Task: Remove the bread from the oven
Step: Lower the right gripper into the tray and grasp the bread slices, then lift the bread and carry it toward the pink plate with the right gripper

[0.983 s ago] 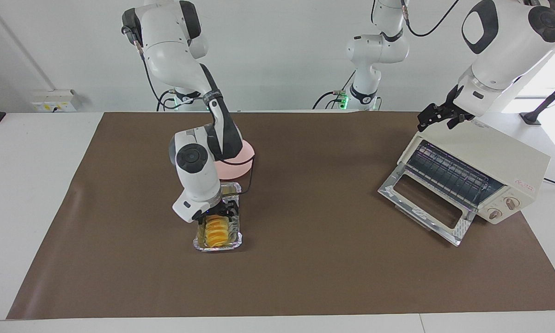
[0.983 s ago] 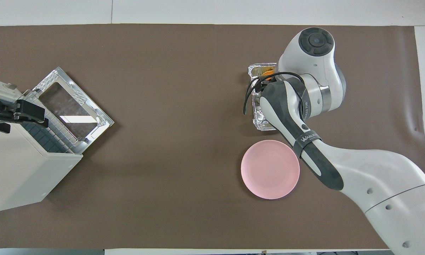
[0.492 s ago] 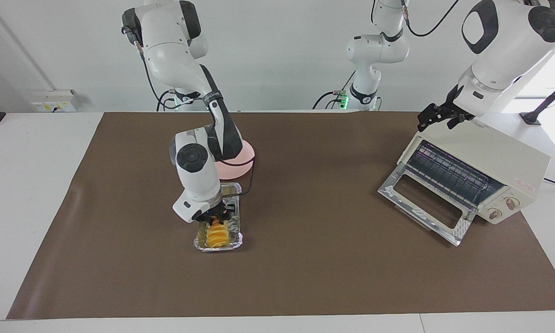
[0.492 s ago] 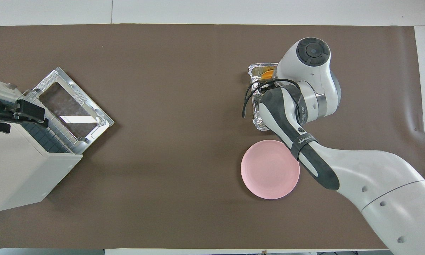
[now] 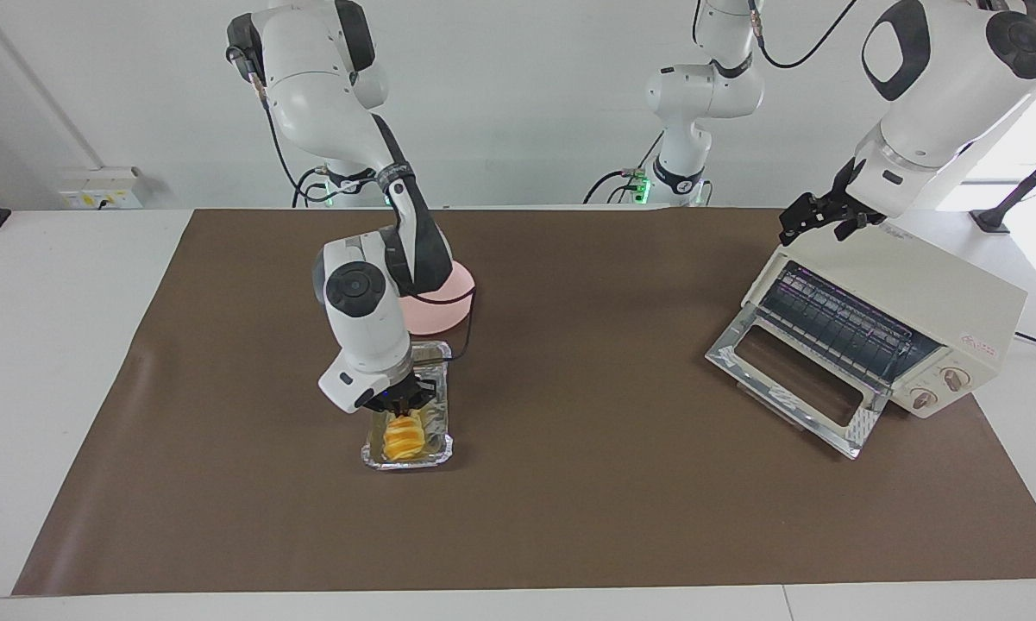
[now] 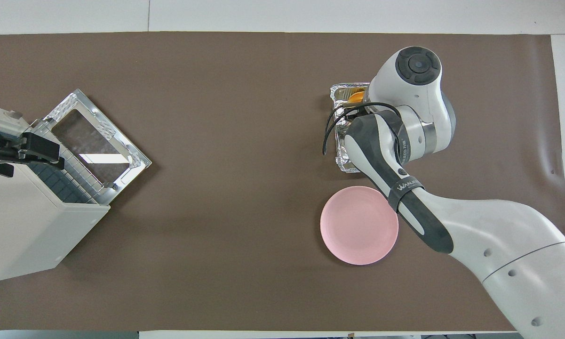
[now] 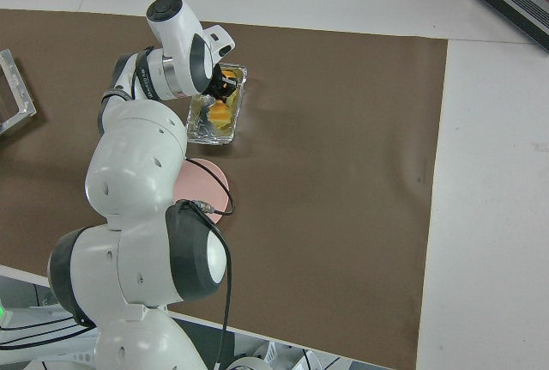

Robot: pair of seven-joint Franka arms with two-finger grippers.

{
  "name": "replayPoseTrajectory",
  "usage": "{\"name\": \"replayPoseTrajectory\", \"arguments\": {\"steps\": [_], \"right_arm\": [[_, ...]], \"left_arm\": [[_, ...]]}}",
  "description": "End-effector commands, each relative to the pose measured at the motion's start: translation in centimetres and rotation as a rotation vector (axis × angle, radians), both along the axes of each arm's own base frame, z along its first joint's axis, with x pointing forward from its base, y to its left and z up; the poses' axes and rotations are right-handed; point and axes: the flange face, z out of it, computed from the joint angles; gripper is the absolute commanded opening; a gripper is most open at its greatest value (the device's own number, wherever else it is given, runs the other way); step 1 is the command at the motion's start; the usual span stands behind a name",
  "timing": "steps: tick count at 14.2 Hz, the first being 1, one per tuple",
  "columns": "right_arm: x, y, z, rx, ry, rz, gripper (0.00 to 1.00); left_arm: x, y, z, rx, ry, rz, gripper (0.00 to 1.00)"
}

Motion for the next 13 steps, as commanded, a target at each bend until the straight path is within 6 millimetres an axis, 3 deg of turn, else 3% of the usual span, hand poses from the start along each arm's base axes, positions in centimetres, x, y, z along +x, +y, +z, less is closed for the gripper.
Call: {"name": "replayPoseTrajectory", "arguments": {"steps": [1,2,7,10,13], "right_arm": [[0.1,-0.1,2.2,-0.007,0.022,-0.021,0.00],[-0.1,0.0,2.5,-0.010,0.036,-0.019,0.00],[-3.5,0.0,9.4,-0.013,0.091,-0.021,0.00],[-8.4,0.4,12.3,-0.020,0.124,-0.018,0.00],[-14.1,1.4,13.3,-0.035,0.131,-0.006,0.00]], "left_arm": [[-0.6,0.2,0.4,0.004,-0.018,-0.004,1.00],[-0.6,0.2,0.4,0.004,-0.020,-0.004,1.00],[-0.6,0.3,0.4,0.004,-0.018,-0.003,1.00],[-0.6,0.2,0.4,0.004,-0.018,-0.004,1.00],[-0.6,0.3,0.4,0.004,-0.018,-0.003,1.00]]}}
